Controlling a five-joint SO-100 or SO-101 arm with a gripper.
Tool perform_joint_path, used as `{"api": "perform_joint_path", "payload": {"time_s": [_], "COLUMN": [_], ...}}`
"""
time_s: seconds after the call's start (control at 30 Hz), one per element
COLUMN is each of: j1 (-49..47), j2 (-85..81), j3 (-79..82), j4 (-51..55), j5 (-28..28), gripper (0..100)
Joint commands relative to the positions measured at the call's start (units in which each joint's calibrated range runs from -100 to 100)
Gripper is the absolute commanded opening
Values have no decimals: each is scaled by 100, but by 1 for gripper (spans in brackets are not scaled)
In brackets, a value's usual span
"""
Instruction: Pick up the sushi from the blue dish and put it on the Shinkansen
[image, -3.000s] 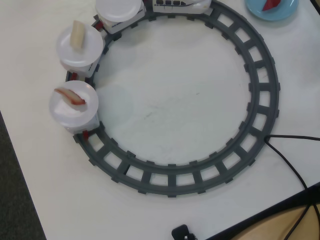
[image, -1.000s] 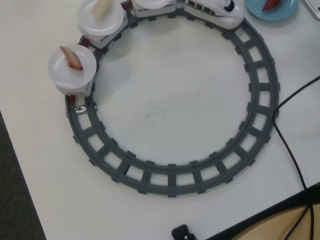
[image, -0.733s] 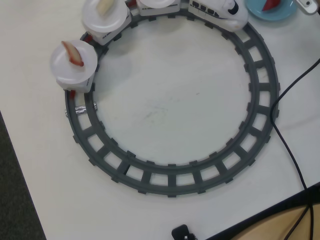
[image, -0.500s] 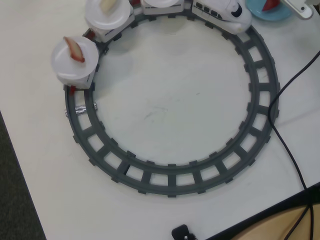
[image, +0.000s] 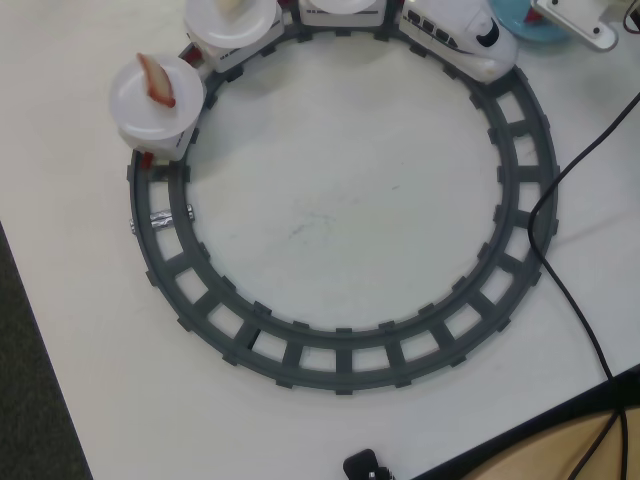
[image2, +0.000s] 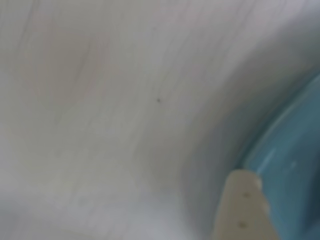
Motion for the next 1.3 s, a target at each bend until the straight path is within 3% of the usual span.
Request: {"api": "perform_joint_path", "payload": {"time_s": [0.0,0.37,0.63,0.93,1.27], "j1": [11,73,64,275,223], "j2": [18,285,285,-558,-3590], "j3": [-319,-364,-301,-112,1818], "j4": [-173,-396,-396,-362,-387], "j5": [28,28,28,-40,-114], "gripper": [32,31,1,3,3]}}
